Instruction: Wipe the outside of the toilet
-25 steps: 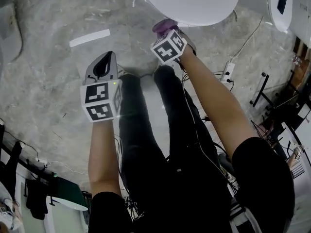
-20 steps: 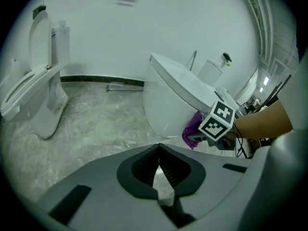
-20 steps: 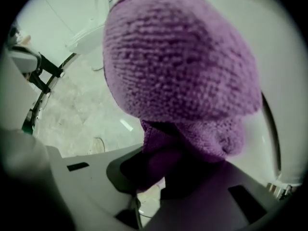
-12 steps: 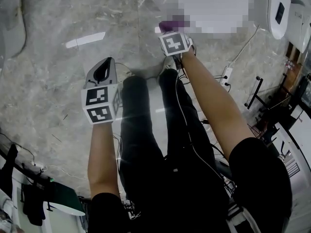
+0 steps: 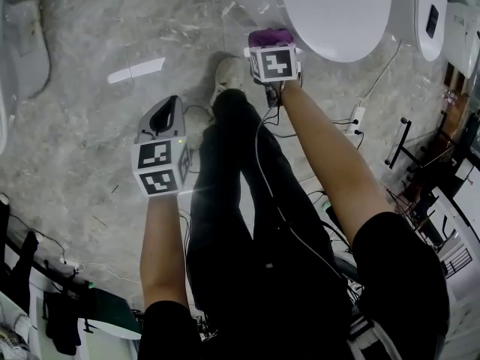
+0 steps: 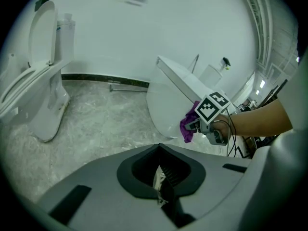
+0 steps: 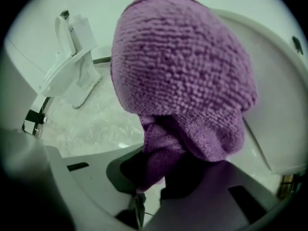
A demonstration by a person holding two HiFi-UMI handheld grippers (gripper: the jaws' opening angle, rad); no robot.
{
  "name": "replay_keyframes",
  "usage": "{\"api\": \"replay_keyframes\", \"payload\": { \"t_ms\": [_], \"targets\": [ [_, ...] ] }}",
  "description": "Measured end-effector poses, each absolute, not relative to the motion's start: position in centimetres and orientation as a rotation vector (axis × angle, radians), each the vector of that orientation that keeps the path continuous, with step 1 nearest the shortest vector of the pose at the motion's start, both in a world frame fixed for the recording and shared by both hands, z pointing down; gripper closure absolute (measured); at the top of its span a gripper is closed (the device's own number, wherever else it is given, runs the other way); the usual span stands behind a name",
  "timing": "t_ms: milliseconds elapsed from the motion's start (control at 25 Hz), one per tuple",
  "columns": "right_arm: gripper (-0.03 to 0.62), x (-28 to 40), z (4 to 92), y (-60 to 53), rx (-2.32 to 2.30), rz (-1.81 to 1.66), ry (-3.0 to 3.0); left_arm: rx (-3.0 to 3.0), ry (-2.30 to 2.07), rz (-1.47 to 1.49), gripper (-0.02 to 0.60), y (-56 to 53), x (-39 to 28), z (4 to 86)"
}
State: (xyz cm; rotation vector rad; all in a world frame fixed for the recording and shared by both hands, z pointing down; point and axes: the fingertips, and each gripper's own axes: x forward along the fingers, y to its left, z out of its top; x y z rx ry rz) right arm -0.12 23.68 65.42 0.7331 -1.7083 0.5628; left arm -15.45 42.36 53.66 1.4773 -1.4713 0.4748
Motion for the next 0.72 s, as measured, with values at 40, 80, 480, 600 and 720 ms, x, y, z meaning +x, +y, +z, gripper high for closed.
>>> {"api": "replay_keyframes", "payload": {
  "t_ms": [40,80,480,600,720],
  "targets": [
    [0.534,-0.5,65.3,23.5,0.75,0.585,-1.711,1.479,-1.471,0.477,0.571,42.2,-15.7,53.7],
    [0.534,-0.9,65.3,23.2,0.767,0.602,-1.717,1.48,-1.471,0.481,0.572,42.0,-16.0,53.8],
    [0.534,-6.0,65.1,20.2,0.824,0.648,-1.797,1.522,-1.434,0.499,0.571,37.4,-19.0,54.2],
    [0.534,-7.8,65.1,18.9,0.857,0.676,-1.806,1.525,-1.422,0.506,0.572,35.8,-20.0,53.8],
    [0.534,-9.1,65.3,16.9,0.938,0.735,-1.782,1.514,-1.427,0.505,0.571,33.4,-21.6,53.8]
  ]
}}
